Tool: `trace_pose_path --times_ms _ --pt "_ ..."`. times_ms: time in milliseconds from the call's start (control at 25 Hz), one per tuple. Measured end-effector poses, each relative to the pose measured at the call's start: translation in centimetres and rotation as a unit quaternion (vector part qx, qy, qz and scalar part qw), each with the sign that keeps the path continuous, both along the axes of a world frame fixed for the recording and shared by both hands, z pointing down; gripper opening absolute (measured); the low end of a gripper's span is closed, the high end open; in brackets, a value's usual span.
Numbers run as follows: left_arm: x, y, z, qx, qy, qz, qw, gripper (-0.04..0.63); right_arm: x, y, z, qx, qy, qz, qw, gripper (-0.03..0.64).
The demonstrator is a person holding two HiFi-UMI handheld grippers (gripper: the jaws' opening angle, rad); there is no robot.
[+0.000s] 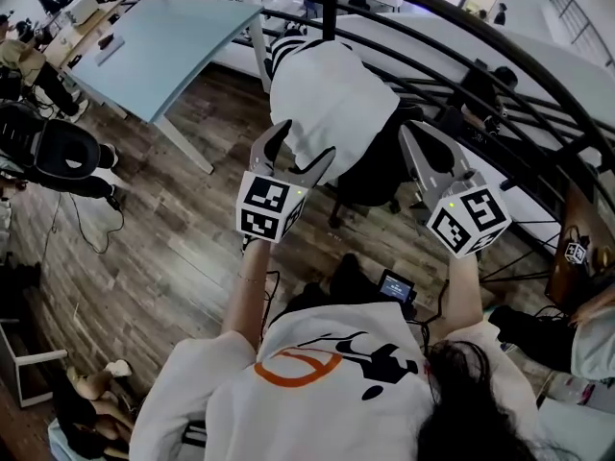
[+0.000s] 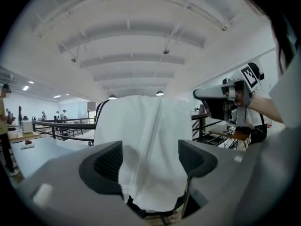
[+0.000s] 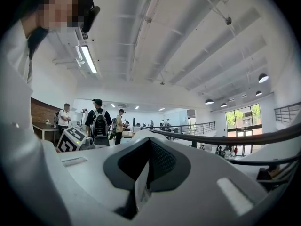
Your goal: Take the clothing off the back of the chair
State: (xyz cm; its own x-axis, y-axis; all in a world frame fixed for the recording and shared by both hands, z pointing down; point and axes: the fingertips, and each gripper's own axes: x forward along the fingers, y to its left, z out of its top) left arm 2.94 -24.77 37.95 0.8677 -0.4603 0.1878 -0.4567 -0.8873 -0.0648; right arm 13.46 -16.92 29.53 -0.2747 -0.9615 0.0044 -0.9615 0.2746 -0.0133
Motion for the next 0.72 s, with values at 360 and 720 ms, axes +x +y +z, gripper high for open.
trace_pose_path --times_ms 360,720 --pt "1.3 -2.4 1.2 -0.019 0.011 -0.026 0.9994 0.357 8.4 -5.7 -2.6 0.003 0.018 -0.028 0.999 0.008" --pt "1.8 -3.8 1.5 -0.024 0.007 -0.051 0.9984 0.279 10.9 -12.0 3.3 -0.072 0.101 -0.178 0.976 0.145"
